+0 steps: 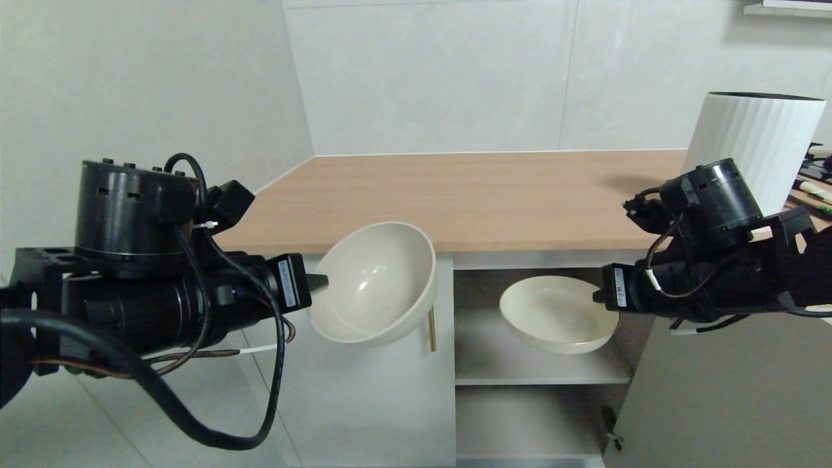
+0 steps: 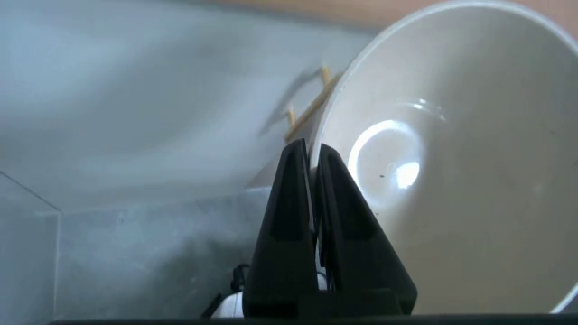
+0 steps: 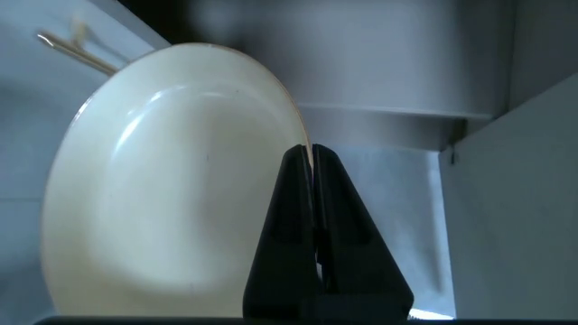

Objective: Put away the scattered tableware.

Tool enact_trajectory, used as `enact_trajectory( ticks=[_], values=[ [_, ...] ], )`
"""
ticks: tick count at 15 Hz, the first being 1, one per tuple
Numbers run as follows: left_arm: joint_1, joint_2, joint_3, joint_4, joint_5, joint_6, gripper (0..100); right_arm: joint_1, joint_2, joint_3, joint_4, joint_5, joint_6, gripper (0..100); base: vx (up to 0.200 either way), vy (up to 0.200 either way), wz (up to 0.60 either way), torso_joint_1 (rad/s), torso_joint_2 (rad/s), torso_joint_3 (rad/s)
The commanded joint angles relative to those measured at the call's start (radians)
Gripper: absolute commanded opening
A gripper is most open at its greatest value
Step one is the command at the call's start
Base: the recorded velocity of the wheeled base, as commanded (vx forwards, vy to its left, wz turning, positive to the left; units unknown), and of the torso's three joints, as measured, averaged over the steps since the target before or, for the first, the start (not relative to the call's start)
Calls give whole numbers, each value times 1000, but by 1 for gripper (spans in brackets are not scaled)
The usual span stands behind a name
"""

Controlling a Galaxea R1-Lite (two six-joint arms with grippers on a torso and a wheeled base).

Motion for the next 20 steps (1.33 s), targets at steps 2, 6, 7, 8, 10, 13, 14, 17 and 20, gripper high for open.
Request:
enact_trajectory(
  ticks=[2, 6, 7, 8, 10, 13, 14, 17, 20],
  values=[
    [0, 3, 0, 0, 1, -1, 0, 2, 18, 1, -2, 0, 0, 0, 0, 0, 0, -151, 456, 298],
    [0, 4, 0, 0, 1, -1, 0, 3, 27, 7, -2, 0, -17, 0, 0, 0, 0, -110, 409, 289],
    [0, 4, 0, 0, 1, -1, 0, 3, 28, 9, -2, 0, -19, 0, 0, 0, 0, -36, 168, 115],
    [0, 6, 0, 0, 1, -1, 0, 3, 33, 12, -2, 0, -19, 0, 0, 0, 0, -27, 100, 71],
    [0, 14, 0, 0, 1, -1, 0, 5, 38, 12, -5, 0, -19, 0, 0, 0, 0, -6, 25, 23],
    [0, 18, 0, 0, 1, -1, 0, 20, 82, 13, -17, 2, -19, 0, 0, 0, 0, 0, 0, 0],
    [0, 18, 0, 0, 1, -1, 0, 37, 123, 13, -20, 2, -19, 0, 0, 0, 0, 0, 0, 0],
    [0, 18, 0, 0, 1, -1, 0, 82, 297, 9, -66, -6, -14, 0, 0, 0, 0, 0, 0, 0],
    [0, 18, 0, 0, 1, -1, 0, 57, 505, 3, -273, -81, -6, 0, 0, 0, 0, 0, 0, 0]
  ],
)
